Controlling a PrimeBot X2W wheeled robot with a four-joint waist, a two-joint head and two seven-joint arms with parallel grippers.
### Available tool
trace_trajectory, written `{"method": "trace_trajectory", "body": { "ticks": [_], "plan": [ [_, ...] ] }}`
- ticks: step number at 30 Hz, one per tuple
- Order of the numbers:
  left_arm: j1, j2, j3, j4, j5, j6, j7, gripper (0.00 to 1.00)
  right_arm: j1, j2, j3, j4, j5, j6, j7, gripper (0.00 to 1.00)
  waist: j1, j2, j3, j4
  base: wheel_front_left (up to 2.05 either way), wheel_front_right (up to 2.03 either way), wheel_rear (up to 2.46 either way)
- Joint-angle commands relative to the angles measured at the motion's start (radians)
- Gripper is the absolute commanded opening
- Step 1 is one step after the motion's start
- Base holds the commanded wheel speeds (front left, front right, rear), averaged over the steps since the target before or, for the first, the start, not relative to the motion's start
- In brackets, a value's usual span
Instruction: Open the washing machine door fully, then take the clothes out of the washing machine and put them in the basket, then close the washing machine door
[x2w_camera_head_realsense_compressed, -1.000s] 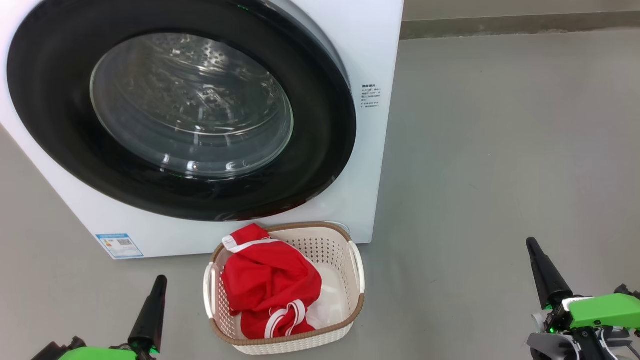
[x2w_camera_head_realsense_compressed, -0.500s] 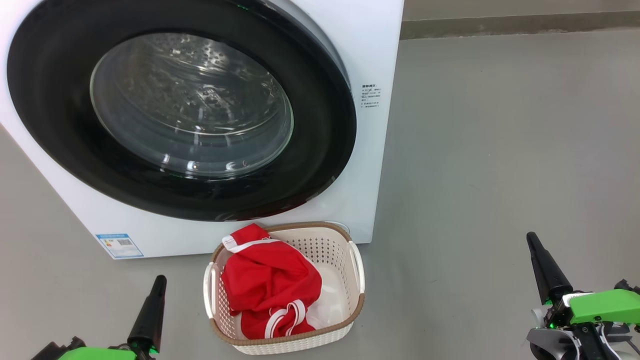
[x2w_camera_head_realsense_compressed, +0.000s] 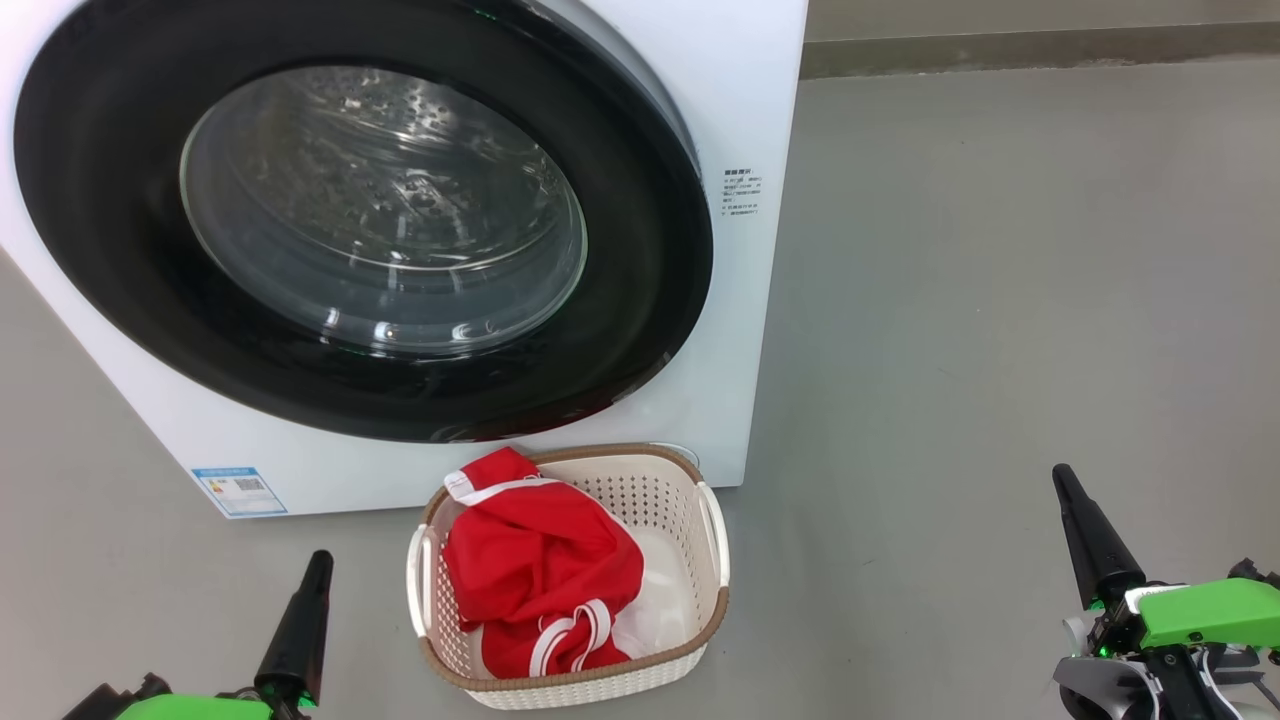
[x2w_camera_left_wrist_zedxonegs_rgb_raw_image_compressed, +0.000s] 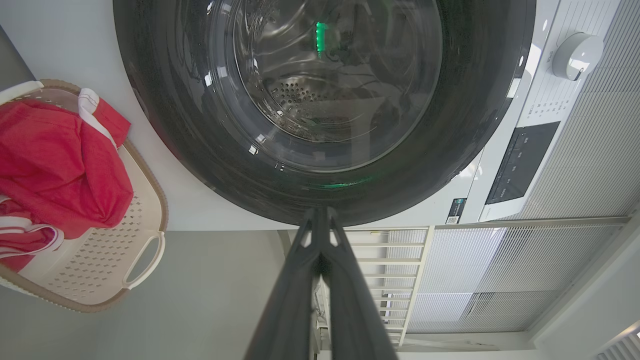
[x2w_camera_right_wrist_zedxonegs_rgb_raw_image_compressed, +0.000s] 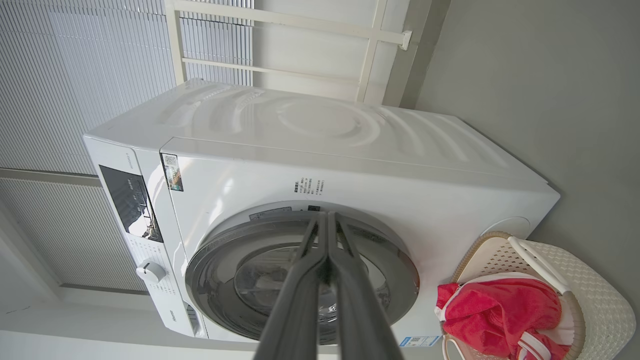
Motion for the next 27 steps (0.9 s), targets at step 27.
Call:
{"method": "trace_trajectory", "body": {
  "ticks": [27],
  "plan": [
    [-0.041, 0.009, 0.041, -0.02, 0.005, -0.007, 0.009, 0.0, -0.041, -0.002, 0.011, -0.029, 0.001, -0.001, 0.008, 0.0, -0.0001, -0.0001, 0.0, 0.0, 0.0, 0.0, 0.0]
  ]
}}
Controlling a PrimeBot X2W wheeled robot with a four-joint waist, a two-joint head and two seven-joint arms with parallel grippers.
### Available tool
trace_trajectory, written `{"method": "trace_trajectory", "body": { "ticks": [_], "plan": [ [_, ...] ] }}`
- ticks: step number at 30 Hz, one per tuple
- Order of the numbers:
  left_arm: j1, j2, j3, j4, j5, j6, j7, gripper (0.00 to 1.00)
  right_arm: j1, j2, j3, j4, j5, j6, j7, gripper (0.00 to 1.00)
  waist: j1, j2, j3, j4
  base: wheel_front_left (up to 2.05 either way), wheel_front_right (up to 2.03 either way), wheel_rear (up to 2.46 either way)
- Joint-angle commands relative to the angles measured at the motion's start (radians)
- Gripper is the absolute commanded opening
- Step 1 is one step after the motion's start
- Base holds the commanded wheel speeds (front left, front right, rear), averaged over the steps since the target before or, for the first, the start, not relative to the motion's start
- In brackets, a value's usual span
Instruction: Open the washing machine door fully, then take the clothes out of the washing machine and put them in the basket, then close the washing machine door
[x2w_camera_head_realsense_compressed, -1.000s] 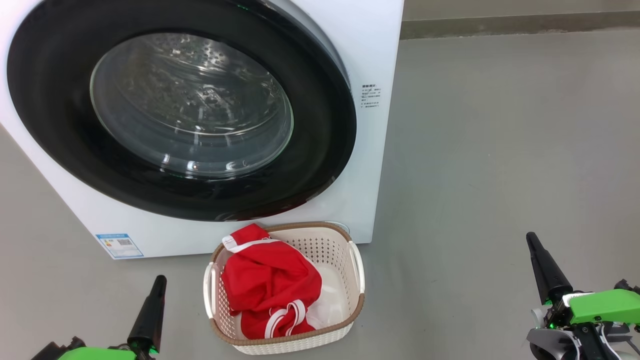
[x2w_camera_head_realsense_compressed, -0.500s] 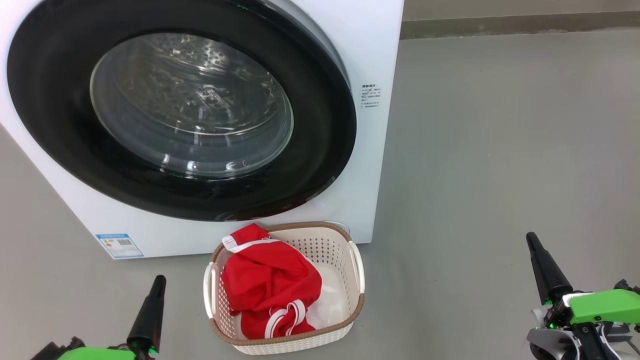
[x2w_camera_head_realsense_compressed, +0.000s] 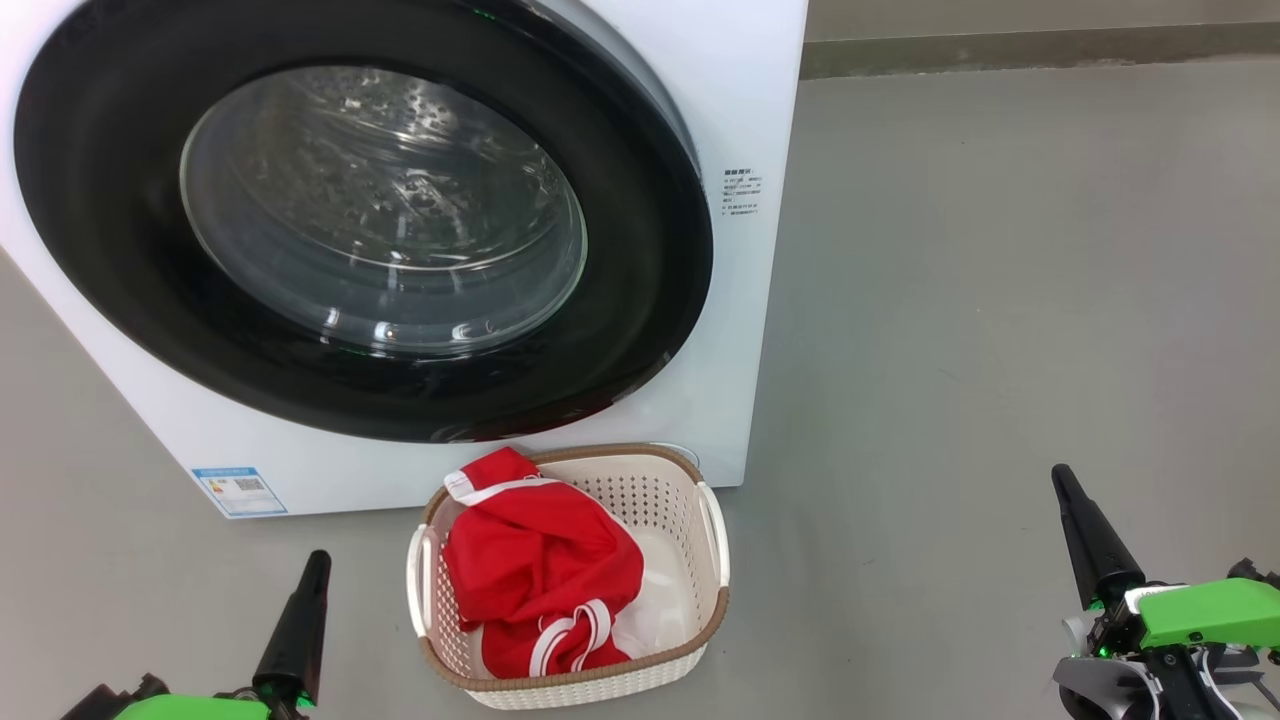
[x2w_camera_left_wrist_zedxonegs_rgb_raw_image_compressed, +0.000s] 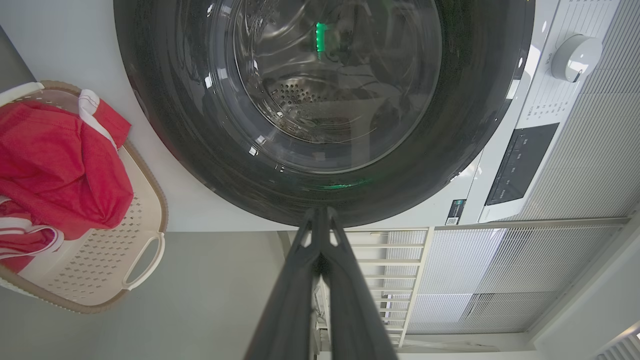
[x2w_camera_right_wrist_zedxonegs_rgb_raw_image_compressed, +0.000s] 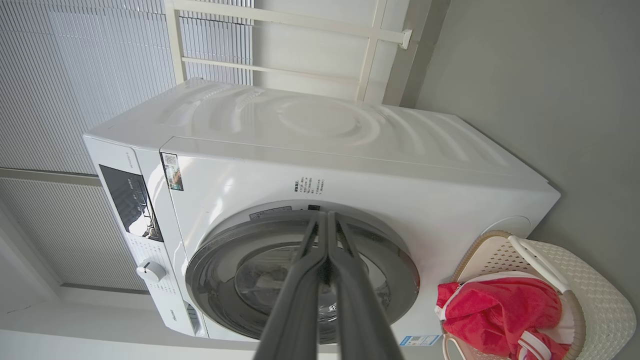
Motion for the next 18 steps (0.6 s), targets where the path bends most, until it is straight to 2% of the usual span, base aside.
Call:
{"method": "trace_trajectory", "body": {
  "ticks": [1, 18],
  "plan": [
    [-0.041, 0.01, 0.037, -0.021, 0.005, -0.007, 0.008, 0.0, -0.041, -0.004, 0.012, -0.029, 0.001, -0.001, 0.004, 0.0, 0.0, 0.0, 0.0, 0.0, 0.0, 0.0, 0.0],
    [-0.041, 0.008, 0.039, -0.021, 0.007, -0.007, 0.01, 0.0, -0.041, -0.003, 0.011, -0.029, 0.0, -0.001, 0.005, 0.0, 0.0, 0.0, 0.0, 0.0, 0.0, 0.0, 0.0]
  ]
}}
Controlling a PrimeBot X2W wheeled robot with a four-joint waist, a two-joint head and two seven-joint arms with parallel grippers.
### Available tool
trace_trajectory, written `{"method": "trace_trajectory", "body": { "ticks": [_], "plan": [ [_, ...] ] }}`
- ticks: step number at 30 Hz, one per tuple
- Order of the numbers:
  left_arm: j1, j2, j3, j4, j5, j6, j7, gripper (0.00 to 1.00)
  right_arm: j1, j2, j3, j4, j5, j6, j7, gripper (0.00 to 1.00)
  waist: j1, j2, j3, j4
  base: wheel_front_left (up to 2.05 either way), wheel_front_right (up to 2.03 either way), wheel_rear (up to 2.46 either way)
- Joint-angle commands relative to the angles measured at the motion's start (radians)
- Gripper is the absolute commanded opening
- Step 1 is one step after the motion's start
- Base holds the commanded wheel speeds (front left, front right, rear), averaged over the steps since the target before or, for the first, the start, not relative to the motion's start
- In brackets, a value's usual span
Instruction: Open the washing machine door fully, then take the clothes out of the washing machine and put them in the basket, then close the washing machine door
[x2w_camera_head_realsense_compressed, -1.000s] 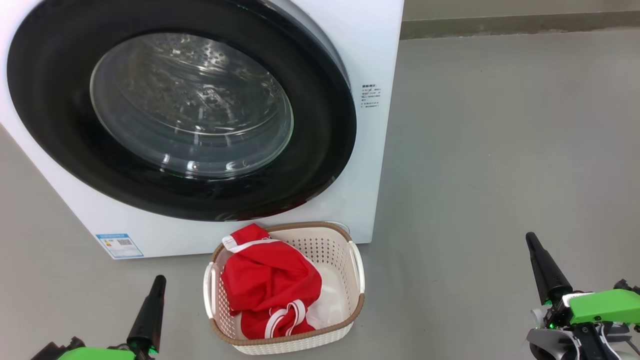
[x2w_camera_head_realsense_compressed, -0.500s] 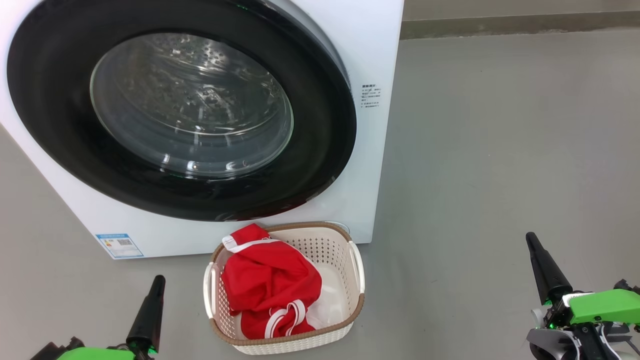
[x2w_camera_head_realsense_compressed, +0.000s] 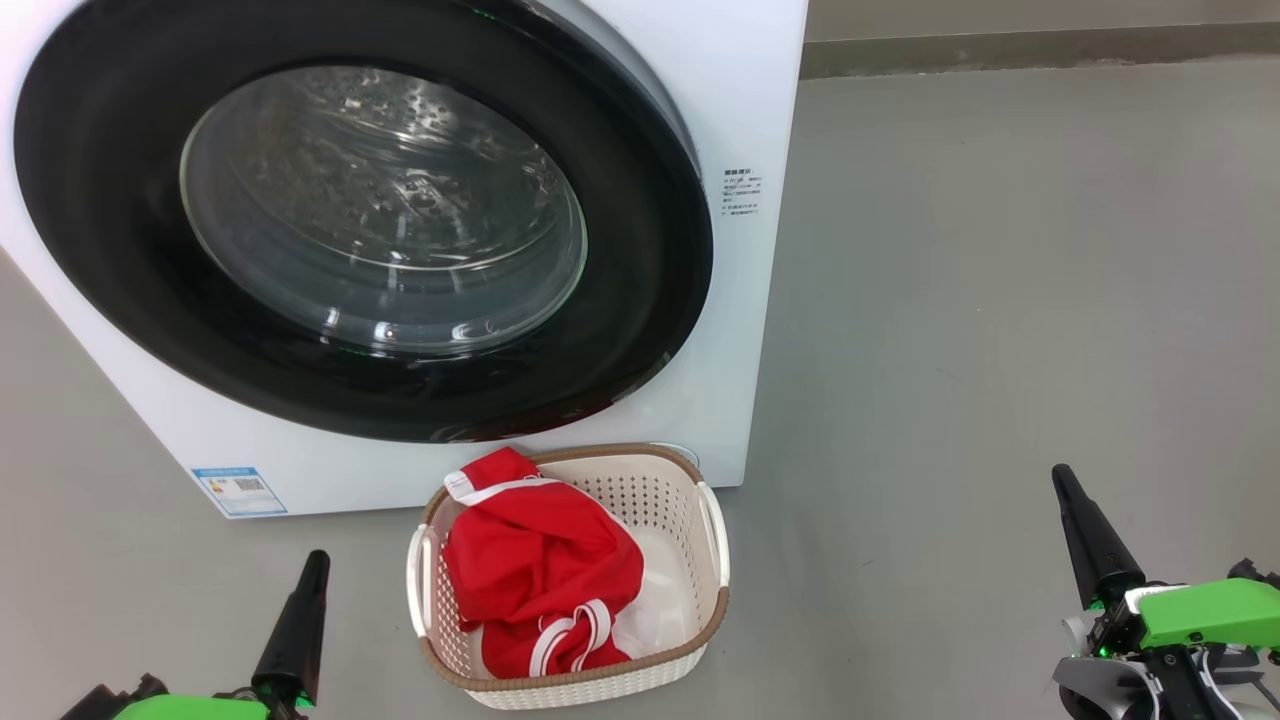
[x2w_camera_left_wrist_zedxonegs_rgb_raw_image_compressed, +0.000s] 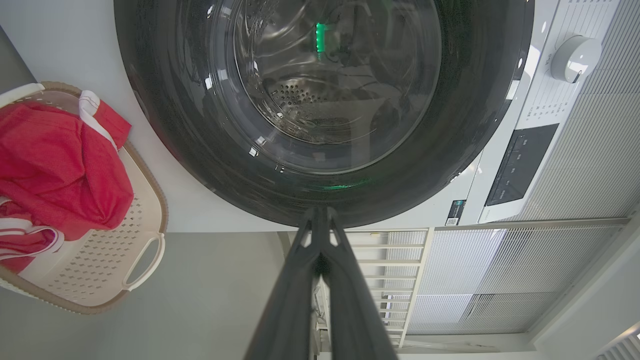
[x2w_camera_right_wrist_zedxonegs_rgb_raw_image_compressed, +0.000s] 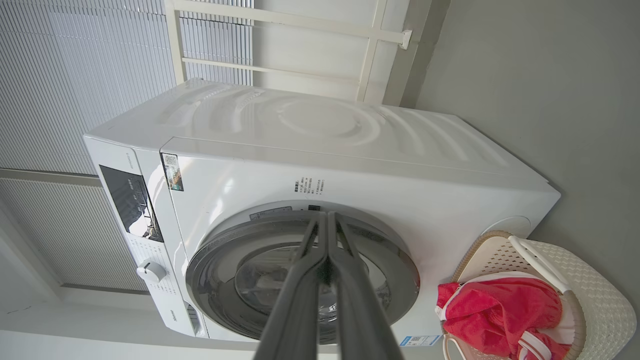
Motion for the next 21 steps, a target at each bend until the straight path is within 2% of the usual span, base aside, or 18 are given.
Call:
{"method": "trace_trajectory", "body": {
  "ticks": [1, 21],
  "plan": [
    [-0.041, 0.008, 0.037, -0.021, 0.006, -0.007, 0.01, 0.0, -0.041, -0.003, 0.012, -0.029, 0.0, -0.001, 0.005, 0.0, 0.0, 0.0, 0.0, 0.0, 0.0, 0.0, 0.0],
    [-0.041, 0.007, 0.039, -0.021, 0.008, -0.007, 0.012, 0.0, -0.042, -0.003, 0.011, -0.029, -0.001, -0.001, 0.006, 0.0, 0.0, 0.0, 0.0, 0.0, 0.0, 0.0, 0.0]
  ]
}}
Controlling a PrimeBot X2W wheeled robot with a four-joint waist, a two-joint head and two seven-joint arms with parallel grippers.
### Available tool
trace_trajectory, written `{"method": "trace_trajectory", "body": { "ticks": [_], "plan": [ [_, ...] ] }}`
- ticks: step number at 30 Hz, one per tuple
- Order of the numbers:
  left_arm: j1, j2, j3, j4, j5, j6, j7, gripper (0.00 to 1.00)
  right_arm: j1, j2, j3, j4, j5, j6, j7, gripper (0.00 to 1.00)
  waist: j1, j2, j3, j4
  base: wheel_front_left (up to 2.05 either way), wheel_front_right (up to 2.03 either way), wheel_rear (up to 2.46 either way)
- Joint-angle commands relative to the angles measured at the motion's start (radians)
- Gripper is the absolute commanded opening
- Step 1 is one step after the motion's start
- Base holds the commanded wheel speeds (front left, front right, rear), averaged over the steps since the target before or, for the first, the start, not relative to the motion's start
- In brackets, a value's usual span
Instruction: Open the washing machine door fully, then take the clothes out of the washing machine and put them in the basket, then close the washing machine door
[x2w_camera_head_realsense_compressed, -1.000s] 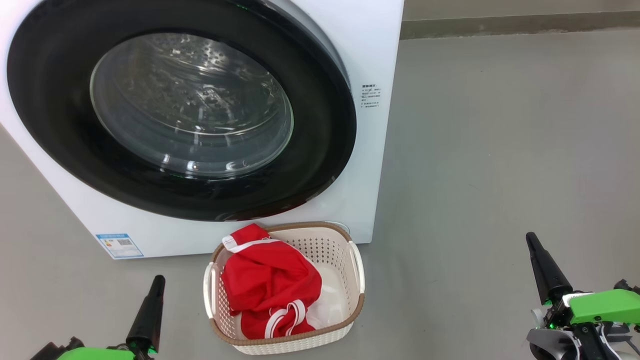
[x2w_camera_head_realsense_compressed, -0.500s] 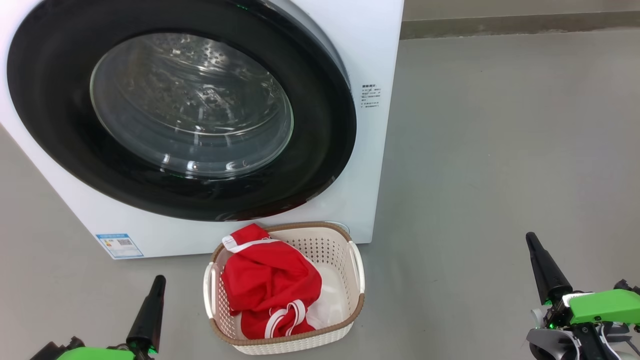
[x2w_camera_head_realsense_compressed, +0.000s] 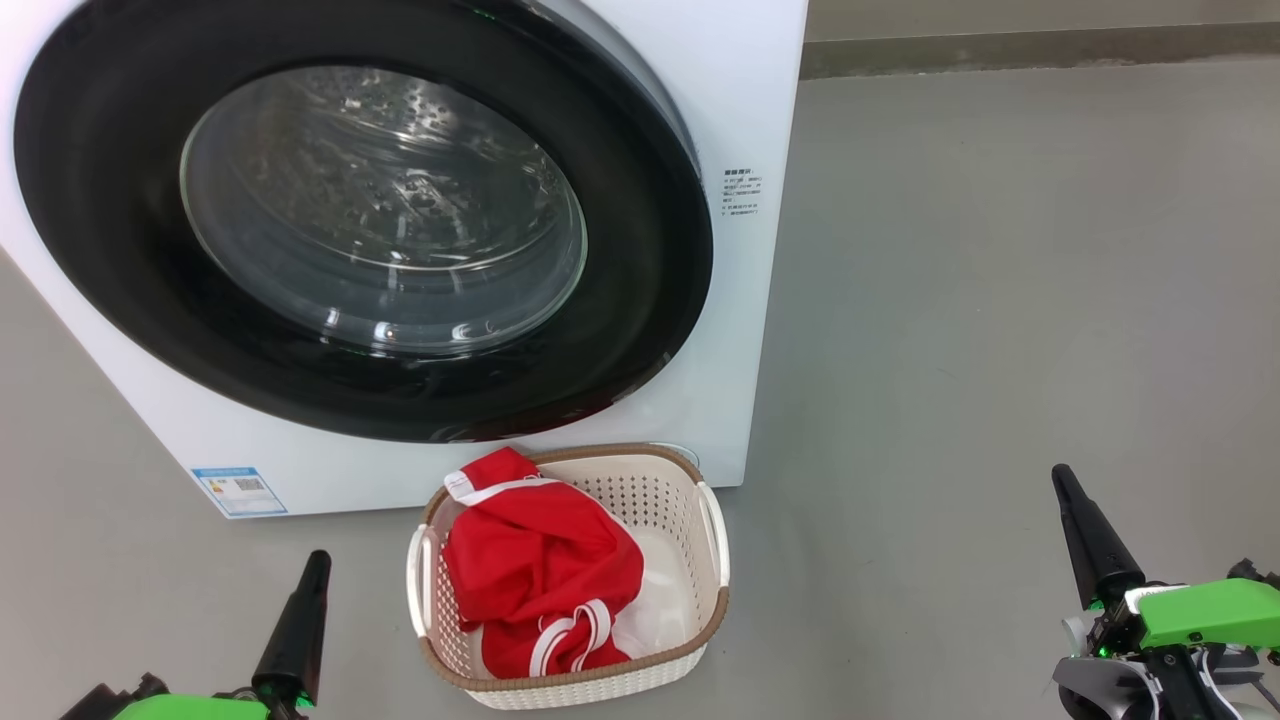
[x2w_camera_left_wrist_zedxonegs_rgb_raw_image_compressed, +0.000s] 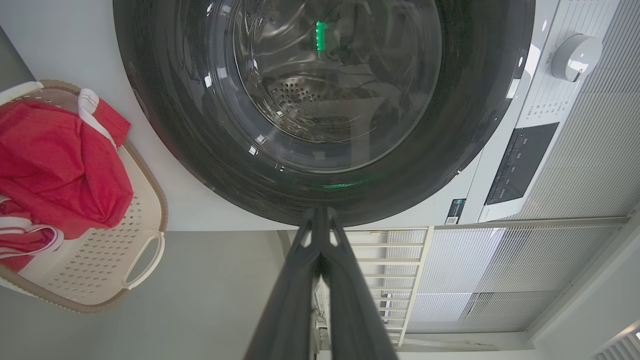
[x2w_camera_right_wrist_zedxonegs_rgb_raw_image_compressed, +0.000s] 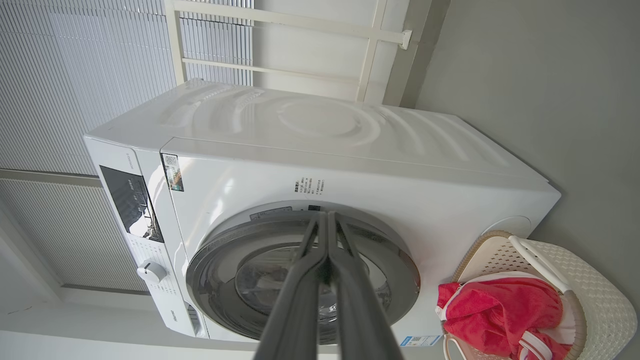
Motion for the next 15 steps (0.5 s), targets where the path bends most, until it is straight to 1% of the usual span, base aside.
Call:
{"method": "trace_trajectory", "body": {
  "ticks": [1, 15],
  "plan": [
    [-0.041, 0.008, 0.037, -0.021, 0.008, -0.007, 0.005, 0.0, -0.042, -0.004, 0.012, -0.029, -0.001, -0.001, 0.005, 0.0, 0.0, 0.0, 0.0, 0.0, 0.0, 0.0, 0.0],
    [-0.041, 0.007, 0.038, -0.021, 0.009, -0.007, 0.006, 0.0, -0.042, -0.004, 0.012, -0.029, -0.002, -0.001, 0.006, 0.0, 0.0, 0.0, 0.0, 0.0, 0.0, 0.0, 0.0]
  ]
}}
